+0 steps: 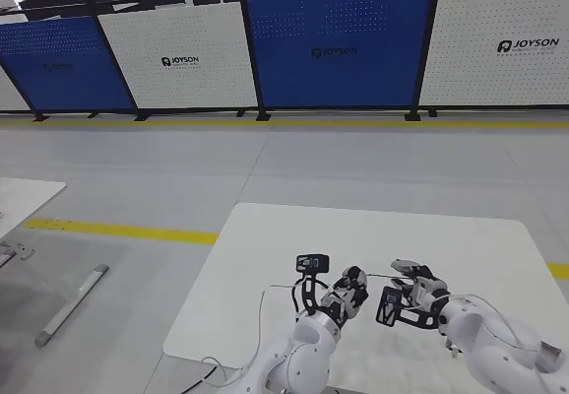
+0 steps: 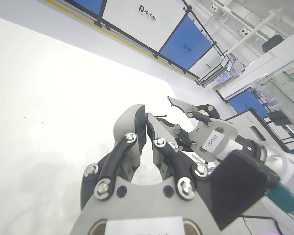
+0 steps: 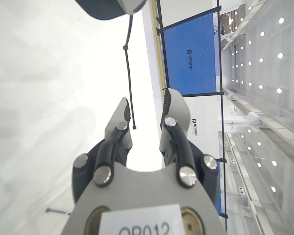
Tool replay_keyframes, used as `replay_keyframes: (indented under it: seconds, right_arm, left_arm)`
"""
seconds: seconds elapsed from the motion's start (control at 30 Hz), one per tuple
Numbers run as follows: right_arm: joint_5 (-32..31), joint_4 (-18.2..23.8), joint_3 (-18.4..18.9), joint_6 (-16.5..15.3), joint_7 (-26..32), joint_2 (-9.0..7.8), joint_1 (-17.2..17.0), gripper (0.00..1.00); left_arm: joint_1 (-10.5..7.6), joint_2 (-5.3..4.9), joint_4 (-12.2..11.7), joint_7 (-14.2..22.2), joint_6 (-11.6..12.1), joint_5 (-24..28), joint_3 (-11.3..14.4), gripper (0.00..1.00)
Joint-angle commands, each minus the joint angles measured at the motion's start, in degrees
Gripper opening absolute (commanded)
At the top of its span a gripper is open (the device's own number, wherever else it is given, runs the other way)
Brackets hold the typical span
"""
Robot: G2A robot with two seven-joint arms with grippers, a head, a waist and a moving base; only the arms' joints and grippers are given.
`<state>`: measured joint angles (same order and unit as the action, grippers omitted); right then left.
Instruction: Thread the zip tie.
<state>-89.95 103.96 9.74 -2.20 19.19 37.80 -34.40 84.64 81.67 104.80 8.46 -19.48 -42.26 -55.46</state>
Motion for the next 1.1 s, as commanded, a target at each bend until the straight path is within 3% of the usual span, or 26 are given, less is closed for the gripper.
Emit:
replay_keyframes:
  seconds: [0.0,0.3,0.4,0.43,0.5,1.07]
  right_arm:
    - [0.0,-0.08,0.0,-0.43,0.09,0.18,0.04,0.29]
    - [0.0,-0.95,0.0,-1.9,0.57,1.32,0.05,0.27]
    - [0.0,-1.33,0.0,-1.99,0.62,1.61,0.08,0.15]
    - [0.0,-1.44,0.0,-2.02,0.66,1.68,0.09,0.06]
    - [0.0,-1.66,0.0,-2.21,0.79,1.84,0.12,0.0]
    - [0.0,-2.6,0.0,-1.45,2.23,1.96,0.06,0.0]
  left_arm:
    - [-0.02,0.02,0.1,0.11,0.0,0.12,0.04,0.0]
    - [-0.23,0.06,0.09,0.12,0.0,0.16,0.53,0.0]
    - [-0.22,0.03,0.12,0.11,0.0,0.07,0.67,0.0]
    - [-0.21,0.02,0.15,0.1,0.0,0.04,0.71,0.0]
    - [-0.2,-0.01,0.18,0.06,0.0,-0.03,0.76,0.0]
    - [-0.54,0.08,-0.74,-1.04,0.0,-0.05,0.34,0.0]
